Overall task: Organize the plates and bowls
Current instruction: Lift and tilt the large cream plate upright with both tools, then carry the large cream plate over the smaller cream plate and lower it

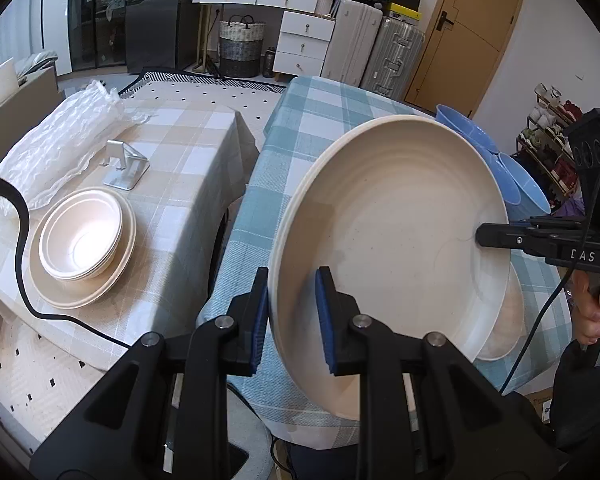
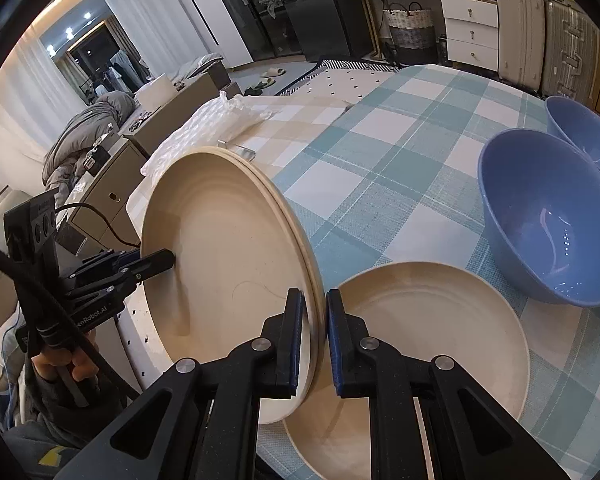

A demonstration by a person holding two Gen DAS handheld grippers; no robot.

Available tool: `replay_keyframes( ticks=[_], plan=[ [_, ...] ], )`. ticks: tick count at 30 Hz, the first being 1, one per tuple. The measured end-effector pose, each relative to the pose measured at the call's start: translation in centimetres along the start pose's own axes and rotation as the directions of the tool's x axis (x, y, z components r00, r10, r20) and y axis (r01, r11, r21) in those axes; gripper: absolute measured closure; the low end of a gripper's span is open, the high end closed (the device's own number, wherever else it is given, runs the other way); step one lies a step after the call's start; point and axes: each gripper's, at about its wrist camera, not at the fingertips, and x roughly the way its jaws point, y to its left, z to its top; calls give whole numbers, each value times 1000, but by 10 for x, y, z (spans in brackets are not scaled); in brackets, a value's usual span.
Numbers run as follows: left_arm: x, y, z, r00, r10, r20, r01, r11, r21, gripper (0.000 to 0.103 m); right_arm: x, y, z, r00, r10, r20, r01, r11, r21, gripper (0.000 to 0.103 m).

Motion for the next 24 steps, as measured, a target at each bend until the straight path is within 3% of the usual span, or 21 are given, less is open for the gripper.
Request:
replay_keyframes(
  ticks=[10, 24],
  plan=[
    [-7, -45, 14, 1000, -22, 6, 21, 997, 74, 84, -36, -23, -14, 999, -36, 41, 34, 998, 51, 91],
    [14, -126, 30, 997, -66, -34, 71, 981, 182, 84, -77, -77, -53, 993, -85, 81, 71, 983, 169, 91]
  ],
)
